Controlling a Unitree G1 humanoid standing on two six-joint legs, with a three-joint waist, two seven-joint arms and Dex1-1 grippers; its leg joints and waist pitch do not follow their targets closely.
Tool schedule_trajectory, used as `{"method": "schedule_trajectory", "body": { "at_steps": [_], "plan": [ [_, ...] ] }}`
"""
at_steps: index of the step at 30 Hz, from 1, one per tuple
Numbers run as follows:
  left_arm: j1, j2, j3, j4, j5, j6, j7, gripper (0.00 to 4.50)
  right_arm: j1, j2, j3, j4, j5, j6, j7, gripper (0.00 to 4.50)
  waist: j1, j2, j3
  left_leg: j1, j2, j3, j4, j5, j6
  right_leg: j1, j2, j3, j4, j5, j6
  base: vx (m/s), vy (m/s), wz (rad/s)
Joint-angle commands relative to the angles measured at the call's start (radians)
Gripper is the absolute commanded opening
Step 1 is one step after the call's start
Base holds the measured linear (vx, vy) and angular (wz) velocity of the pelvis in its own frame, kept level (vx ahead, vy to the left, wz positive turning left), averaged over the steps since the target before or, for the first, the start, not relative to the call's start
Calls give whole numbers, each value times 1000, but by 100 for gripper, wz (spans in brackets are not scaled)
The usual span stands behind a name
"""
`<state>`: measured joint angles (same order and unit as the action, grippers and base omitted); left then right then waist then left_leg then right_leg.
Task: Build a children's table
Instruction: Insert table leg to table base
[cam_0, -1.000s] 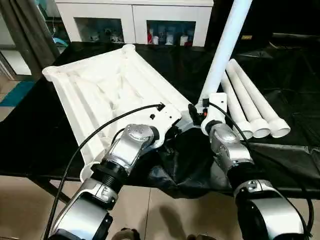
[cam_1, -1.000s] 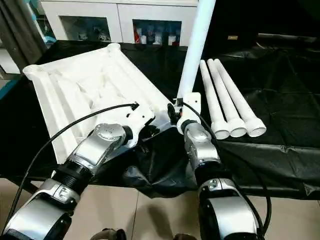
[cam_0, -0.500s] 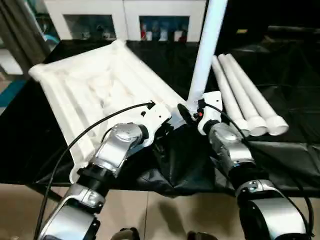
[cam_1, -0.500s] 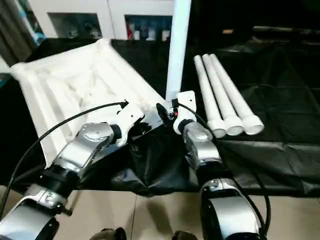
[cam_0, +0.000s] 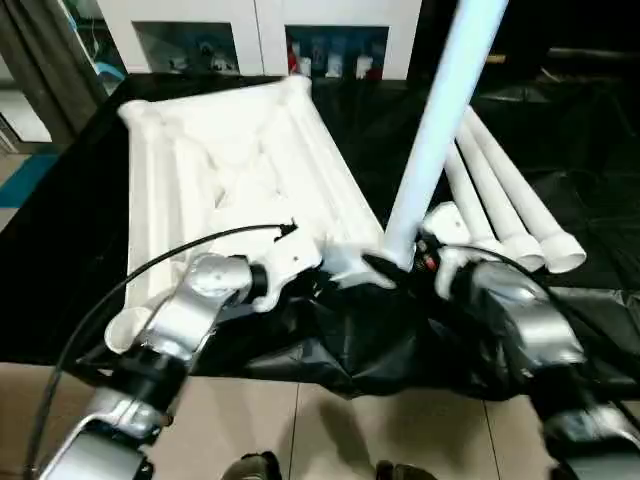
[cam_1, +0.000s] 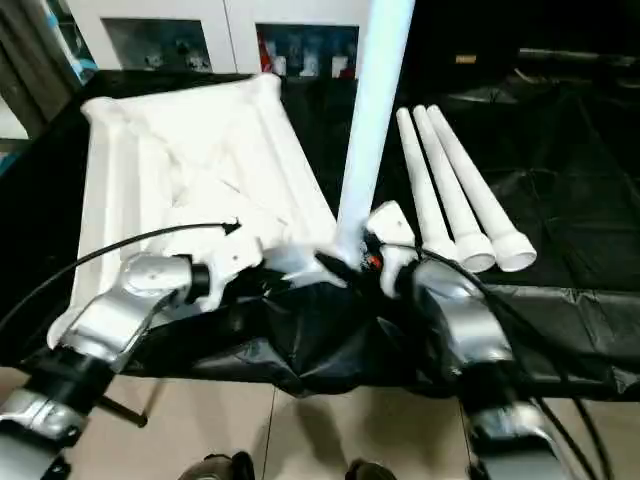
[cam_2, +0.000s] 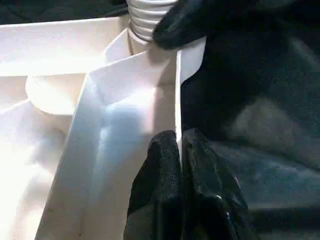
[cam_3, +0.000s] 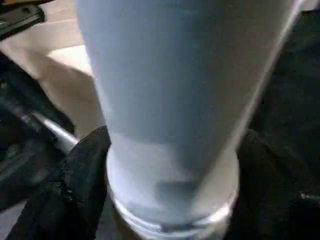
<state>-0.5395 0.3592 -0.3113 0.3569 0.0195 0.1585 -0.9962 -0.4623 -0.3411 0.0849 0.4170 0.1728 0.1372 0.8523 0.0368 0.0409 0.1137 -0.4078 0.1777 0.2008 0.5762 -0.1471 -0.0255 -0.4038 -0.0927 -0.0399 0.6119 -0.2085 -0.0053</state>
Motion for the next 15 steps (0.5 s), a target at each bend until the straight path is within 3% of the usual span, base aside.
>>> {"method": "schedule_trajectory", "body": {
  "at_steps": [1,8,15],
  "plan": [
    [23,7,-22,-6,-13,-12,-39,0,23,-24,15,-79,24,32,51,376,2,-23,-80,27,48,-18,-57,-160,119,45,-46,35,-66,-79,-256,0,0,0],
    [23,22,-22,2,-15,-28,-64,0,42,-46,19,-122,30,69,78,376,4,-21,-92,26,47,-18,-47,-102,142,49,-48,34,-53,17,-284,0,0,0],
    [25,22,-23,1,-17,-29,-73,0,50,-55,35,-132,14,83,81,310,8,-22,-94,27,47,-18,-44,-97,143,50,-46,33,-50,16,-286,0,0,0]
  ]
}}
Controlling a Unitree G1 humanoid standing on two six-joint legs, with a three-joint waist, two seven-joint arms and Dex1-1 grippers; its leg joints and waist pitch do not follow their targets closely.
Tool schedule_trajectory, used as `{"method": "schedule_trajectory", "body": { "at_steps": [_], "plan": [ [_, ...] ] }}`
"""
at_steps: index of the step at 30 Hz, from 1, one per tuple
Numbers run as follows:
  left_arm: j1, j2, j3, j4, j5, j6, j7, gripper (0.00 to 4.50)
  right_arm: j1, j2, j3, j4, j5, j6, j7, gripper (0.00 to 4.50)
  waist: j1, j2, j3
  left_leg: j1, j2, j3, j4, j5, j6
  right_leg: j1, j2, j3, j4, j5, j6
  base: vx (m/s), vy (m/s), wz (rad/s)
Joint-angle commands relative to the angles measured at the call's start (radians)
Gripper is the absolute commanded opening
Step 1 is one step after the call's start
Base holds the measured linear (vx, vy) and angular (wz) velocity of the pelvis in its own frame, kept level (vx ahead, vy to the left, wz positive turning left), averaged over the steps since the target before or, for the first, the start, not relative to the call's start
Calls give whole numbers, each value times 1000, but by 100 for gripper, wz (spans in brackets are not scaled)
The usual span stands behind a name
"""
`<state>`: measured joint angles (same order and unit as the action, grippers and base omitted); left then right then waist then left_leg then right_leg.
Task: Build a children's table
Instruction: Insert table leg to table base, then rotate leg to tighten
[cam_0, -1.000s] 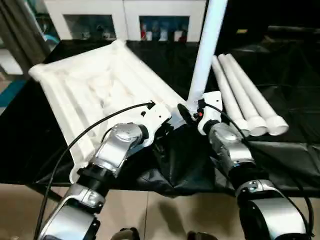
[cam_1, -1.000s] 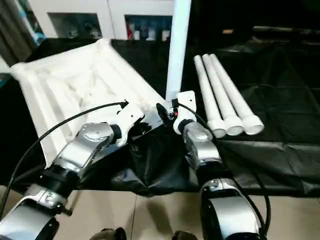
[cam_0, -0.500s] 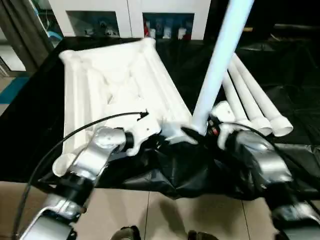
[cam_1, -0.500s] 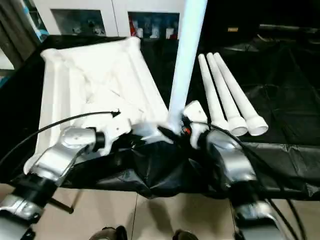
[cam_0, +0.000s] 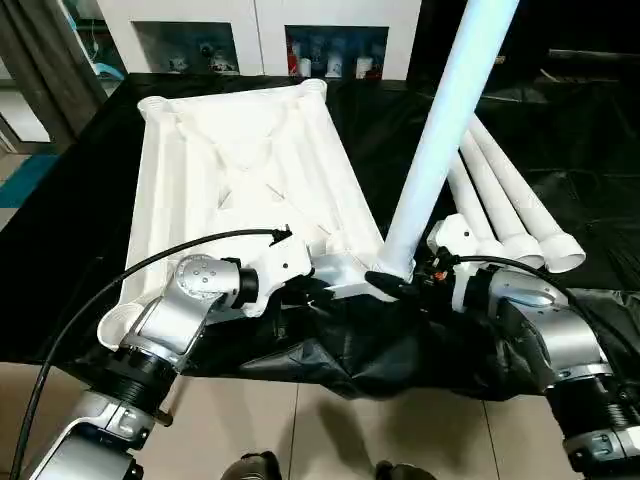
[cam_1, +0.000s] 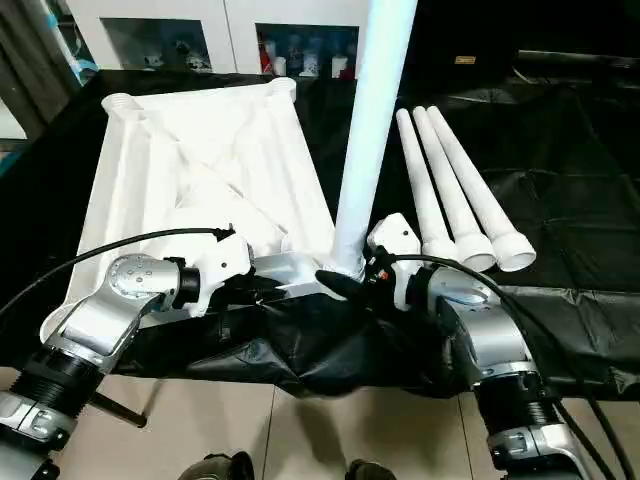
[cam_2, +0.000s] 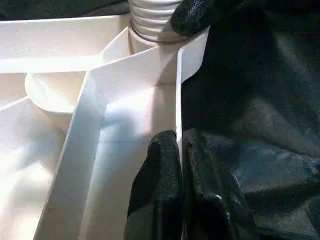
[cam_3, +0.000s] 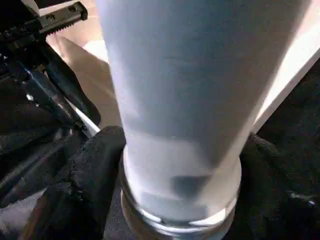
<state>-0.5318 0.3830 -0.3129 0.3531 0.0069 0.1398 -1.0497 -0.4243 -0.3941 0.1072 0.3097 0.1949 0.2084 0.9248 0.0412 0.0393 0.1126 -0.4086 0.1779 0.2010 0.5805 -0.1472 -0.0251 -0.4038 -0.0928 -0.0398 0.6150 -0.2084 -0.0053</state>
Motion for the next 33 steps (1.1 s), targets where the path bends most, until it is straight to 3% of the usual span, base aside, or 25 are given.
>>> {"method": "schedule_trajectory", "body": {
  "at_steps": [1,10,13,15,17,20,22,23,24,28,29,33],
  "plan": [
    [17,-2,-21,5,-5,-10,-20,0,13,-3,14,-23,-11,11,9,304,3,-23,-92,27,47,-18,-48,-99,142,50,-46,33,-53,13,-285,0,0,0],
    [22,-6,-17,5,-8,-1,-17,0,21,6,19,-4,-21,10,-23,277,2,-22,-91,27,46,-19,-46,-106,136,49,-46,33,-52,1,-281,0,0,0],
    [17,-25,-2,11,-12,27,16,0,18,59,-16,32,-17,23,-114,276,0,-23,-90,27,45,-18,-47,-113,131,48,-47,34,-54,-12,-280,0,0,0],
    [-3,-55,11,35,0,55,77,0,5,118,-47,78,-20,28,-218,275,-6,-23,-85,26,44,-19,-51,-137,114,44,-46,34,-59,-53,-277,0,0,0],
    [-32,-92,26,71,12,86,148,0,-17,176,-72,131,-22,37,-323,275,-10,-23,-81,35,44,-21,-57,-221,62,39,-47,35,-72,-183,-255,0,0,0],
    [-72,-148,48,119,7,117,221,0,-59,245,-106,214,-23,33,-456,275,-11,-23,-76,42,43,-23,-64,-290,12,32,-49,38,-85,-302,-222,0,0,0],
    [-101,-187,60,154,13,133,284,0,-94,289,-128,275,-18,21,-537,275,-10,-20,-76,40,44,-26,-68,-304,-2,31,-50,38,-87,-319,-204,0,0,0],
    [-117,-208,65,173,17,139,316,0,-115,311,-138,309,-14,12,-575,275,-14,-17,-77,45,42,-25,-68,-318,-13,25,-48,38,-88,-317,-205,0,0,0],
    [-145,-248,75,208,28,148,383,0,-155,352,-157,368,-11,-2,-639,275,-12,-19,-78,44,41,-27,-68,-323,-14,27,-49,37,-90,-319,-203,0,0,0],
    [-173,-307,67,232,45,152,437,0,-223,401,-166,458,-30,-47,-701,275,-10,-16,-80,42,42,-27,-73,-326,-9,29,-49,34,-92,-281,-198,0,0,0],
    [-175,-313,60,232,50,147,438,0,-232,408,-168,470,-30,-58,-696,331,-8,-17,-81,42,42,-28,-73,-324,-4,31,-48,34,-92,-267,-197,0,0,0],
    [-168,-313,42,221,53,140,419,0,-250,406,-173,485,-30,-77,-675,365,-9,-17,-82,35,42,-29,-73,-310,20,35,-50,33,-90,-238,-198,0,0,0]
  ]
}}
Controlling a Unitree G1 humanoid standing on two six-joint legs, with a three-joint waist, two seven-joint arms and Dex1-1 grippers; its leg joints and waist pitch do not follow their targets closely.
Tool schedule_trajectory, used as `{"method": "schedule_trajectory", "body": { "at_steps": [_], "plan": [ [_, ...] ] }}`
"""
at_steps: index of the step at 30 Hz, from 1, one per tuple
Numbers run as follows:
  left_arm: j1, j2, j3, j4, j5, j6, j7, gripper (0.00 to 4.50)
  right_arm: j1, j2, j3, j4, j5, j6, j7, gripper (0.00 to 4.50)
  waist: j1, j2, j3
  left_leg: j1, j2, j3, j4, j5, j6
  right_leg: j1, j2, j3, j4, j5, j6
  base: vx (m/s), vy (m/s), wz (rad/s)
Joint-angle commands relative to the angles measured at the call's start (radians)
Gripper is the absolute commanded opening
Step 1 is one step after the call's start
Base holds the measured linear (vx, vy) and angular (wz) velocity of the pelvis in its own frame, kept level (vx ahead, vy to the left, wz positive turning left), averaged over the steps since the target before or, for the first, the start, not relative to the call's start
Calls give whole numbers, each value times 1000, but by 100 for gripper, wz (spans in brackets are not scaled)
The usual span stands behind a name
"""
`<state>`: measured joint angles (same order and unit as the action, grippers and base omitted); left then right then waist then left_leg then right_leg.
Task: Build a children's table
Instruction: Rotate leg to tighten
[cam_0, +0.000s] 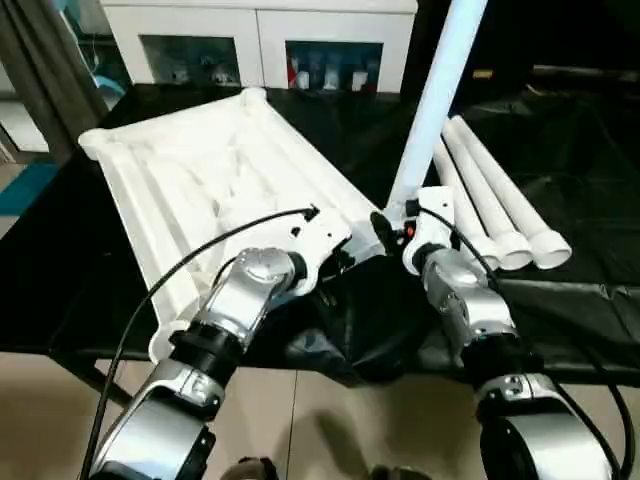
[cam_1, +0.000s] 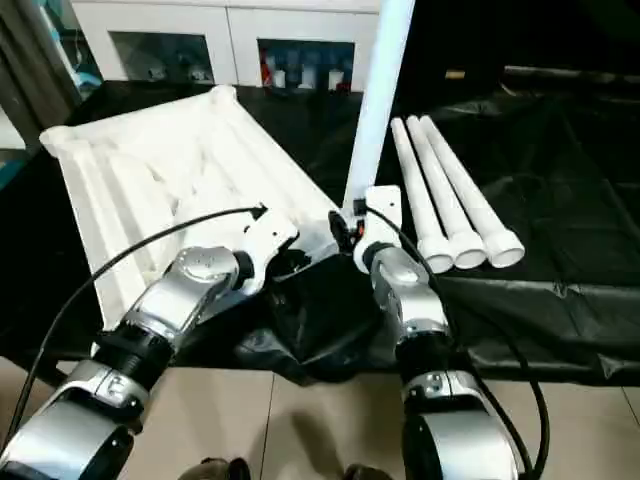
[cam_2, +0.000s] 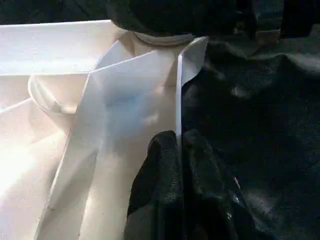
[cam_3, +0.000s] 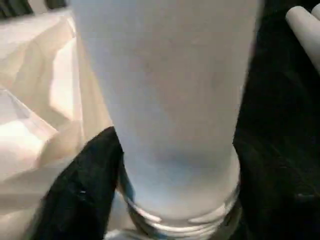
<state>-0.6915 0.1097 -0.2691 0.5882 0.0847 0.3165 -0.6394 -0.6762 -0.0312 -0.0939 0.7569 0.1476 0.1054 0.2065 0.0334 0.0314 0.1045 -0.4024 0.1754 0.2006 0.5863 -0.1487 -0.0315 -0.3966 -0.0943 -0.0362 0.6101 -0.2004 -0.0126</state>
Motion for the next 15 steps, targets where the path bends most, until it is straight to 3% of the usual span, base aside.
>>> {"method": "schedule_trajectory", "body": {
  "at_steps": [1,6,9,12,15],
  "plan": [
    [-2,-31,-8,-21,-24,-46,-14,0,-6,31,33,43,9,7,61,379,0,-10,-74,30,45,-26,-79,-302,31,26,-48,30,-85,-238,-194,0,0,0],
    [29,12,-25,-65,-32,-69,-96,0,10,-25,61,-6,-4,-18,170,379,3,-11,-77,25,46,-25,-75,-268,54,31,-50,30,-83,-212,-205,0,0,0],
    [76,75,-42,-125,-56,-107,-211,0,66,-114,110,-129,-5,2,330,379,6,-13,-78,23,46,-23,-72,-235,78,34,-49,30,-79,-170,-215,0,0,0],
    [92,98,-46,-141,-64,-131,-249,0,86,-149,130,-168,-3,8,388,379,11,-10,-82,25,47,-20,-66,-176,109,34,-47,30,-71,-90,-237,0,0,0],
    [132,168,-53,-179,-81,-155,-346,0,155,-262,180,-287,9,30,566,379,17,-10,-84,20,48,-21,-63,-133,126,41,-41,27,-59,-7,-251,0,0,0]
  ]
}}
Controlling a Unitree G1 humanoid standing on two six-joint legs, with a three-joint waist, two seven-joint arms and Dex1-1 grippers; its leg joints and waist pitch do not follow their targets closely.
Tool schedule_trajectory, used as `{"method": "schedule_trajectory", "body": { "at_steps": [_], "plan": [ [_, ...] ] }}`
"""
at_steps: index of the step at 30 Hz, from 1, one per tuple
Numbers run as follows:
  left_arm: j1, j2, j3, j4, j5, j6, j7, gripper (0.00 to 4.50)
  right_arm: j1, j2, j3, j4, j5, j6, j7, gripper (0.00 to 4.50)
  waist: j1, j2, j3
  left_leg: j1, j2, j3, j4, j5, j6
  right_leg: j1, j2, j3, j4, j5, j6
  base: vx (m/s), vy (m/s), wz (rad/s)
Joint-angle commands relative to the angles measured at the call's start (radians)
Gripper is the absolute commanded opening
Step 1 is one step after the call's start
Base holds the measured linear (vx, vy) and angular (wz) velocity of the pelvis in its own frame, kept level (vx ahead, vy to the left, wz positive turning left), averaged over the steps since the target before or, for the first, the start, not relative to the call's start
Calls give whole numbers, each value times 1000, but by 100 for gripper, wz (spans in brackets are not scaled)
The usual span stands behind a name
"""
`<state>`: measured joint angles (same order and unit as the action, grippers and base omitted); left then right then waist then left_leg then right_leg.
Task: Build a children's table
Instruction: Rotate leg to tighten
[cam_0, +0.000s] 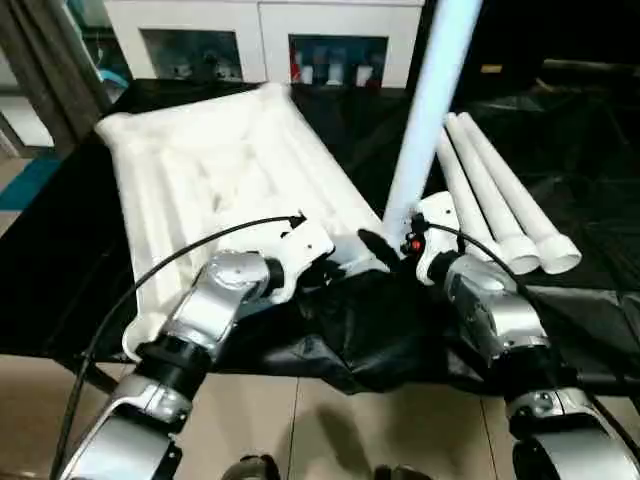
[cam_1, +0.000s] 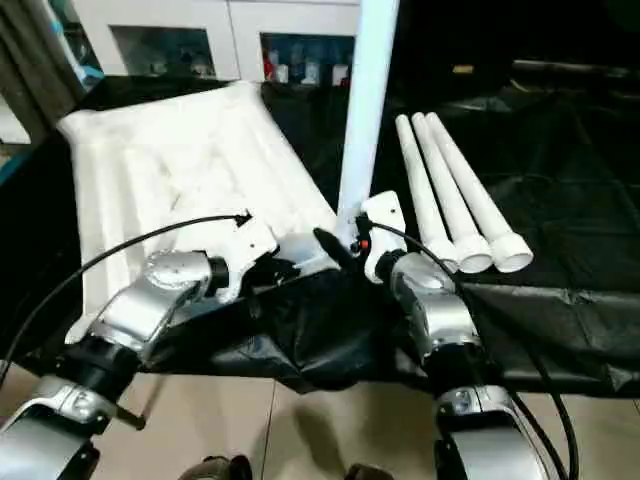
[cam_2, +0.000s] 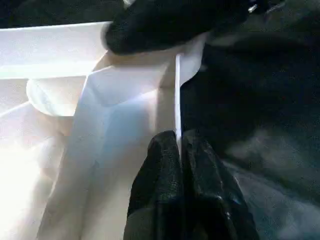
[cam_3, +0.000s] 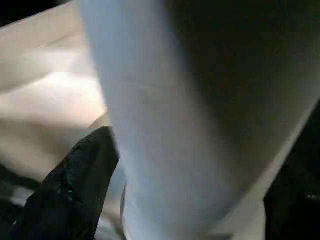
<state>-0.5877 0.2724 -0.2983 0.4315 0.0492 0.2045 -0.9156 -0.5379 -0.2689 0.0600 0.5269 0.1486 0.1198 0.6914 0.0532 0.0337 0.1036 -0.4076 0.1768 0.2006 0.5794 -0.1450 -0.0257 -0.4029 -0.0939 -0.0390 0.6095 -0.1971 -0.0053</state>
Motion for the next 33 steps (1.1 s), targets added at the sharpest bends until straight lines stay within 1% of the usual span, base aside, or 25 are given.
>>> {"method": "schedule_trajectory", "body": {
  "at_steps": [1,2,3,4,5,6,7,8,10,13,14,15,16,17,19,21,24,27,28,29,30,31,32,33],
  "plan": [
    [28,6,-24,-22,-45,-43,-70,0,16,-25,26,-57,8,16,81,379,-1,-13,-83,25,47,-21,-56,-138,126,48,-42,30,-57,-1,-258,0,0,0],
    [34,17,-23,-28,-49,-51,-85,0,25,-40,29,-72,9,18,102,379,-2,-12,-83,27,47,-19,-56,-153,128,44,-44,31,-58,-14,-267,0,0,0],
    [41,36,-23,-36,-51,-56,-109,0,41,-67,36,-98,13,27,141,379,-4,-11,-81,28,49,-19,-57,-166,125,42,-45,31,-61,-35,-268,0,0,0],
    [41,36,-23,-36,-51,-56,-109,0,41,-67,36,-98,13,27,141,379,-2,-11,-81,29,49,-20,-58,-174,121,43,-46,30,-62,-48,-268,0,0,0],
    [49,57,-19,-47,-56,-61,-139,0,64,-98,45,-142,26,50,186,379,-2,-11,-78,30,49,-20,-60,-186,115,42,-44,31,-64,-72,-266,0,0,0],
    [51,64,-16,-49,-57,-63,-150,0,71,-108,46,-156,30,59,202,379,1,-11,-77,32,52,-19,-61,-200,109,41,-45,33,-67,-91,-261,0,0,0],
    [51,64,-16,-49,-57,-63,-150,0,71,-108,46,-156,30,59,202,379,1,-11,-77,32,52,-19,-61,-200,109,41,-45,33,-67,-91,-261,0,0,0],
    [50,71,-13,-49,-60,-64,-163,0,80,-124,46,-173,37,65,226,379,0,-11,-77,32,51,-19,-63,-215,95,40,-46,33,-69,-124,-256,0,0,0],
    [50,76,-13,-49,-61,-66,-167,0,84,-131,46,-182,43,72,233,379,0,-10,-77,33,52,-21,-64,-222,85,39,-47,34,-71,-141,-253,0,0,0],
    [48,83,-13,-47,-63,-69,-172,0,87,-135,43,-190,53,85,245,346,-1,-9,-77,32,51,-21,-64,-222,80,39,-46,34,-70,-137,-253,0,0,0],
    [49,83,-12,-47,-62,-70,-176,0,90,-136,43,-196,52,90,251,335,-1,-8,-79,32,51,-20,-63,-212,81,39,-47,34,-68,-121,-257,0,0,0],
    [48,82,-12,-45,-61,-70,-177,0,92,-138,45,-201,53,96,256,322,-1,-8,-80,32,50,-20,-62,-208,82,39,-46,34,-68,-113,-259,0,0,0],
    [48,82,-12,-45,-61,-70,-177,0,92,-138,45,-201,53,96,256,322,0,-9,-80,31,50,-20,-61,-196,86,41,-46,33,-65,-92,-262,0,0,0],
    [49,82,-13,-44,-60,-70,-180,0,101,-139,50,-214,54,109,264,304,0,-9,-81,31,50,-20,-60,-185,91,42,-45,33,-63,-75,-266,0,0,0],
    [50,81,-13,-44,-60,-71,-181,0,106,-140,53,-220,55,112,264,298,1,-9,-80,31,50,-20,-60,-182,95,41,-45,33,-63,-68,-266,0,0,0],
    [51,81,-14,-44,-60,-70,-182,0,112,-140,58,-227,59,118,264,274,2,-9,-82,31,49,-20,-59,-178,99,42,-46,33,-62,-65,-268,0,0,0],
    [52,81,-15,-44,-60,-68,-182,0,119,-138,63,-232,61,125,266,270,1,-9,-79,32,50,-20,-60,-196,91,41,-46,33,-65,-95,-266,0,0,0],
    [54,81,-16,-44,-58,-65,-180,0,131,-133,69,-236,58,126,262,266,1,-9,-79,33,51,-21,-61,-201,85,40,-46,33,-66,-102,-262,0,0,0],
    [50,70,-10,-30,-48,-44,-147,0,139,-103,60,-219,42,124,203,266,1,-10,-79,32,50,-21,-61,-200,84,41,-46,34,-66,-101,-261,0,0,0],
    [46,63,-7,-22,-43,-34,-130,0,139,-88,53,-207,34,123,170,266,-2,-8,-76,31,50,-20,-63,-208,80,37,-47,34,-68,-116,-261,0,0,0],
    [46,63,-7,-22,-43,-34,-130,0,139,-88,53,-207,34,123,170,265,-2,-8,-76,32,49,-21,-64,-219,73,38,-47,33,-69,-135,-257,0,0,0],
    [38,51,1,-8,-40,-20,-104,0,136,-68,46,-189,23,121,125,265,-3,-11,-76,35,49,-21,-65,-240,63,37,-47,34,-73,-168,-250,0,0,0],
    [-1,6,21,48,-25,11,-12,0,111,6,11,-112,-4,117,-43,265,-7,-7,-71,36,49,-20,-68,-261,50,31,-48,36,-76,-205,-245,0,0,0],
    [-15,-9,27,68,-19,18,19,0,101,29,-1,-86,-11,114,-96,265,-12,-10,-68,38,48,-19,-71,-283,36,27,-46,36,-82,-243,-240,0,0,0]
  ]
}}
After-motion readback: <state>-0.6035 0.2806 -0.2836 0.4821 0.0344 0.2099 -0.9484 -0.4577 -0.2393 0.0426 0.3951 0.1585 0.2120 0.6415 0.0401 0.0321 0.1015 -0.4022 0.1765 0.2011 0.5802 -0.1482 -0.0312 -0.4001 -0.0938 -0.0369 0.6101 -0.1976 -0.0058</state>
